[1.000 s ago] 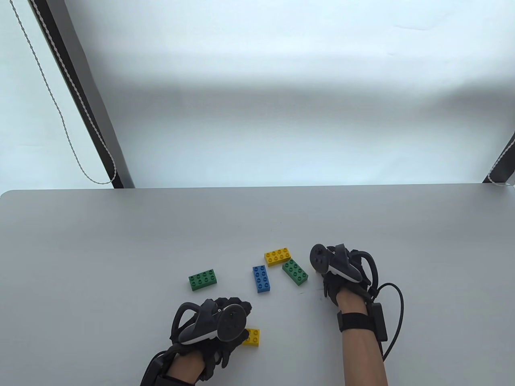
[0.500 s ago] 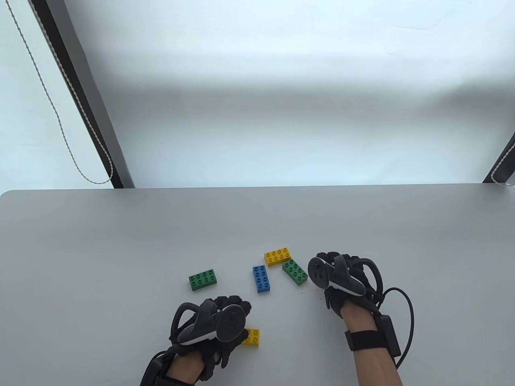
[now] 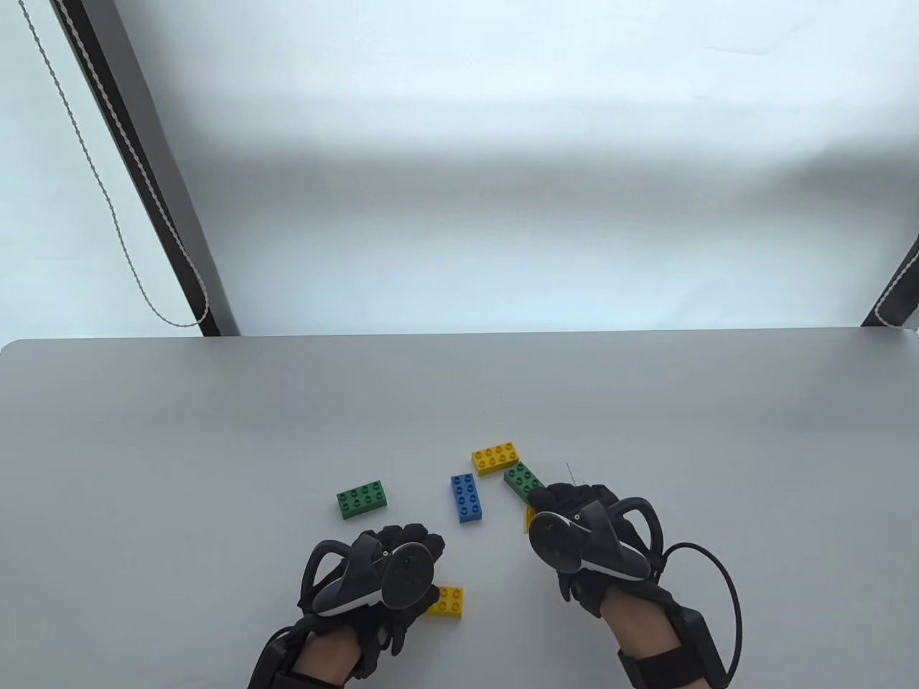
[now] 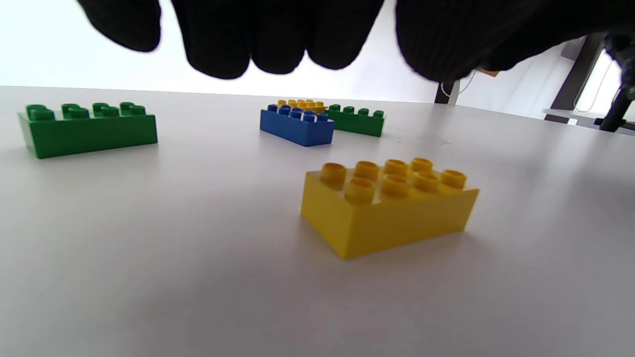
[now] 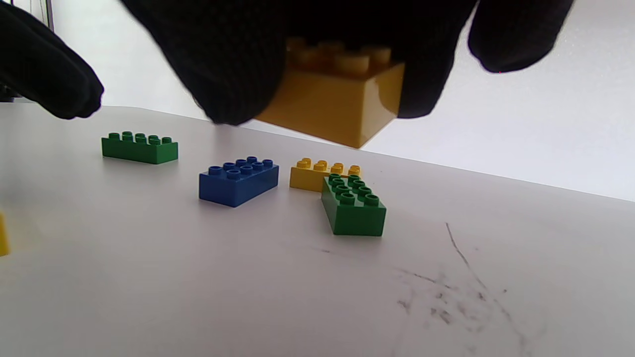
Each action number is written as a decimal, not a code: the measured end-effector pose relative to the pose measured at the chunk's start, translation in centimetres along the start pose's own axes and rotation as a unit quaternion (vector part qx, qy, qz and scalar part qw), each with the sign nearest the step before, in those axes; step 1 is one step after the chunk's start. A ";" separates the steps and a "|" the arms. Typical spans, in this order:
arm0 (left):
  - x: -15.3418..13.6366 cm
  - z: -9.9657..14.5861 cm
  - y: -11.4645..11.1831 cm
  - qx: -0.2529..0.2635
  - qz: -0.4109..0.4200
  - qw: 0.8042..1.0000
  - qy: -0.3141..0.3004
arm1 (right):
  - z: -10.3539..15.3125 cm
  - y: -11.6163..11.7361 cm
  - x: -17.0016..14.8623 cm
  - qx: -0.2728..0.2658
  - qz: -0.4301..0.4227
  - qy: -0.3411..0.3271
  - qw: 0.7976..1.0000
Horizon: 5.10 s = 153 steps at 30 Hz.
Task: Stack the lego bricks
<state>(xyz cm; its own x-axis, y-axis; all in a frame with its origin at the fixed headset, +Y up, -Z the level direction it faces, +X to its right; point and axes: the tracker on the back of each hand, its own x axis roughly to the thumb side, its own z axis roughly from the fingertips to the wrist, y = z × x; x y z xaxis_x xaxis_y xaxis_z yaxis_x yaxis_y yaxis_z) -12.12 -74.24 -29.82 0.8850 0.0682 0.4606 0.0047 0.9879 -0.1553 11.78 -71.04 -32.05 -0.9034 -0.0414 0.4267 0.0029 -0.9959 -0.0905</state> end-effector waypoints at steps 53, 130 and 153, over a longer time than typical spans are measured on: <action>-1.5 0.3 -0.1 -0.014 0.016 0.999 0.025 | 1.5 5.3 8.0 0.069 -0.009 -0.104 0.992; -1.7 0.2 0.3 -0.005 0.034 0.999 0.026 | -7.2 6.2 -2.1 0.097 0.047 0.222 0.969; -1.3 0.2 0.3 -0.002 0.030 0.999 0.018 | -4.2 3.3 0.1 0.044 0.058 0.104 0.992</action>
<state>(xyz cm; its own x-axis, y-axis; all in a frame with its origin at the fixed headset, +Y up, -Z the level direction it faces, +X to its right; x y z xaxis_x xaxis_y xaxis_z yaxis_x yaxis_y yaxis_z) -13.34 -74.03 -30.23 0.8996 0.1230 0.4190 -0.0481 0.9816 -0.1848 9.86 -74.02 -36.08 -0.9637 -0.1479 0.2224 0.1412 -0.9889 -0.0459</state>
